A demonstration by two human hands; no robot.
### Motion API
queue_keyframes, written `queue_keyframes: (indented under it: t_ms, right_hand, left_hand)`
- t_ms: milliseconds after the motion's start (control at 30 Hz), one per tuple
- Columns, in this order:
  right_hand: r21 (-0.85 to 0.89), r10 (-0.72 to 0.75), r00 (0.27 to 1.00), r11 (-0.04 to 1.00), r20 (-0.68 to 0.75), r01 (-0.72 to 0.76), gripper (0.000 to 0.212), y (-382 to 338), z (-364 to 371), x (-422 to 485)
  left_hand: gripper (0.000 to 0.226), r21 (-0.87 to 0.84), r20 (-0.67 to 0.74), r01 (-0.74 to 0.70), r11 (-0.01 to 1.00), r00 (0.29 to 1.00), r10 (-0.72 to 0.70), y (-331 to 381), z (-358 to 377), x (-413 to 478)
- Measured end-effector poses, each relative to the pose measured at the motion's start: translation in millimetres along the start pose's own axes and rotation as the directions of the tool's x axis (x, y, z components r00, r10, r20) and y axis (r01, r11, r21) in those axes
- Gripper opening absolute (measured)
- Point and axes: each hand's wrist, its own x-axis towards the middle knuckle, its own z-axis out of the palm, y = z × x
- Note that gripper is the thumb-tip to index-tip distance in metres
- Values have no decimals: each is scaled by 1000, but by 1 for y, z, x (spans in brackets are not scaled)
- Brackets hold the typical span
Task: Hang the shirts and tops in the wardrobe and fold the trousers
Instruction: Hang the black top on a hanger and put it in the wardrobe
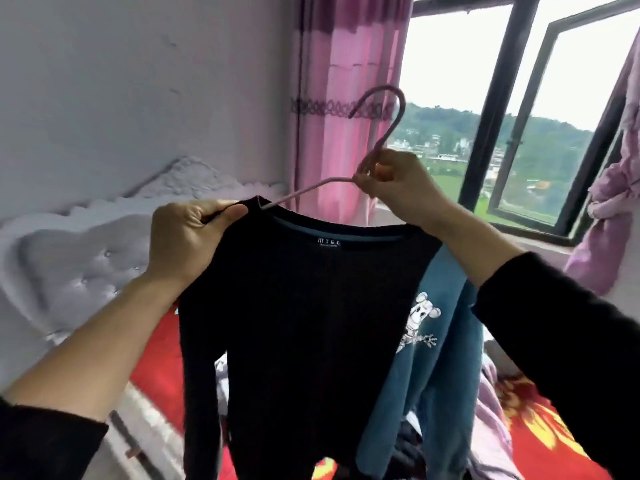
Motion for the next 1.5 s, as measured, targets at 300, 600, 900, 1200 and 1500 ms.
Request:
queue_keyframes:
  t_ms: [300,600,900,1200,1500]
  right_hand:
    - [185,-148,978,975,144,121,7,-130,151,55]
    - [210,-249,922,959,297,192,10,-277,322,94]
    - [239,-373,816,926,441,294,12,-405,473,114]
    - [218,-480,697,874,533,435,17,-517,627,148]
    - [287,-549,659,834,514,471,16,-616,763,205]
  left_hand:
    - [26,193,53,190,962,978,-204,-78,-199,-5]
    - [18,464,30,330,822,922,-387,-171,-391,1]
    - [35,621,-170,473,625,860,-482,-249,-536,-8]
    - [50,748,-198,498,438,798,-570,-330,-661,8]
    - [48,814,-308,495,303,811,-498,-412,-781,63]
